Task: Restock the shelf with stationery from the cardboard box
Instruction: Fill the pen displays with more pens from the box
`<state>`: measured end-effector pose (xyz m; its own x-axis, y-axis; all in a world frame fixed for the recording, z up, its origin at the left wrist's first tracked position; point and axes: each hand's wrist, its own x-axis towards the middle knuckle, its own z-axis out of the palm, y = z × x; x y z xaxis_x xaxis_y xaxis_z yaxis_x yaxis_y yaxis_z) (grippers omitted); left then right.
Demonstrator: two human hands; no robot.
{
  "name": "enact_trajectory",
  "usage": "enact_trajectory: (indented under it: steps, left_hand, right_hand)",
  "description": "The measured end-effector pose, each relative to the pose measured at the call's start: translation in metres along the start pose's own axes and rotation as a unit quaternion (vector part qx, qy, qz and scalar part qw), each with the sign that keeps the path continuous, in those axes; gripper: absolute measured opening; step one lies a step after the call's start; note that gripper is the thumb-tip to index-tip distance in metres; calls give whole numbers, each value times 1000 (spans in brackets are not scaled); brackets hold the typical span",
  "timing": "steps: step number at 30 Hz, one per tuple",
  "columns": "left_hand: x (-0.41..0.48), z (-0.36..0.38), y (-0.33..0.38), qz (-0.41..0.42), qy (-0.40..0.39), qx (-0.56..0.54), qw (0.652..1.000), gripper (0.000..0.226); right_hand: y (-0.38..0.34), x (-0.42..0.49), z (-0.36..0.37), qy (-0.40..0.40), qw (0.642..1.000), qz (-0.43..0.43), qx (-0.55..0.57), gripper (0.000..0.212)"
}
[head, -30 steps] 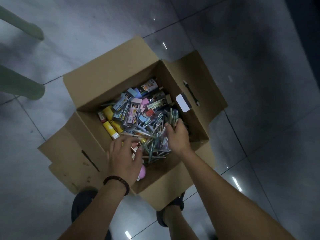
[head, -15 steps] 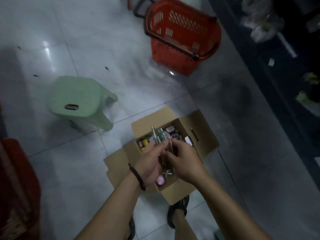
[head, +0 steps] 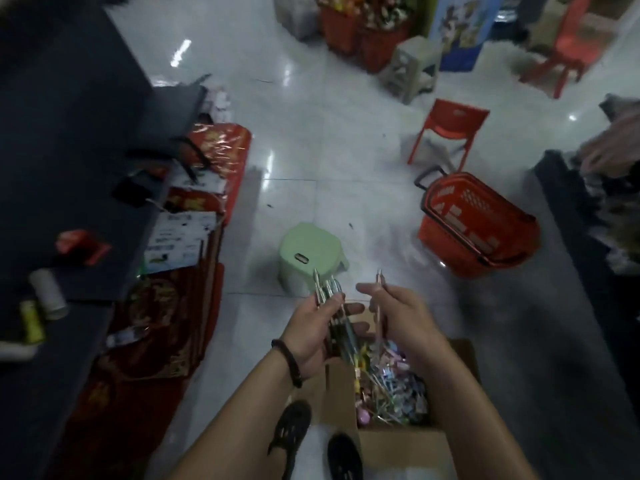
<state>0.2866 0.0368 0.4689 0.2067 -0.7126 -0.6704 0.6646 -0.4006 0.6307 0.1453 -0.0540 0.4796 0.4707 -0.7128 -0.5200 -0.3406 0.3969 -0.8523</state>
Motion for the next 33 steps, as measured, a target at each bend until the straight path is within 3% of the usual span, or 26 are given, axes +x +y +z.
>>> enact_trajectory:
  steps: [4, 8, 12, 18, 22, 29, 33]
  left_hand:
    - [-74, -44, 22, 67, 90, -11, 994, 23]
    - [-159, -84, 39, 146, 116, -55, 981, 6]
    - [-244, -131, 36, 228, 140, -105, 958, 11]
    - [-385, -209, 4, 362, 237, -149, 889, 28]
    - [-488, -277, -26, 403, 289, -148, 855, 43]
    - [-638, -385, -73, 432, 369, -133, 812, 28]
    - [-695, -437, -86, 470, 390, -217, 761, 31]
  right_hand:
    - [-61, -17, 43, -163, 984, -52, -48, 29]
    - [-113, -53, 119, -214, 962, -153, -68, 27]
    - [-140, -117, 207, -286, 933, -208, -65, 29]
    - [-139, -222, 352, -371, 874, -300, -95, 37]
    - [-123, -309, 446, -434, 830, -340, -88, 47]
    - [-94, -436, 588, -507, 784, -351, -74, 32]
    - [-92, -494, 659, -542, 756, -363, -59, 27]
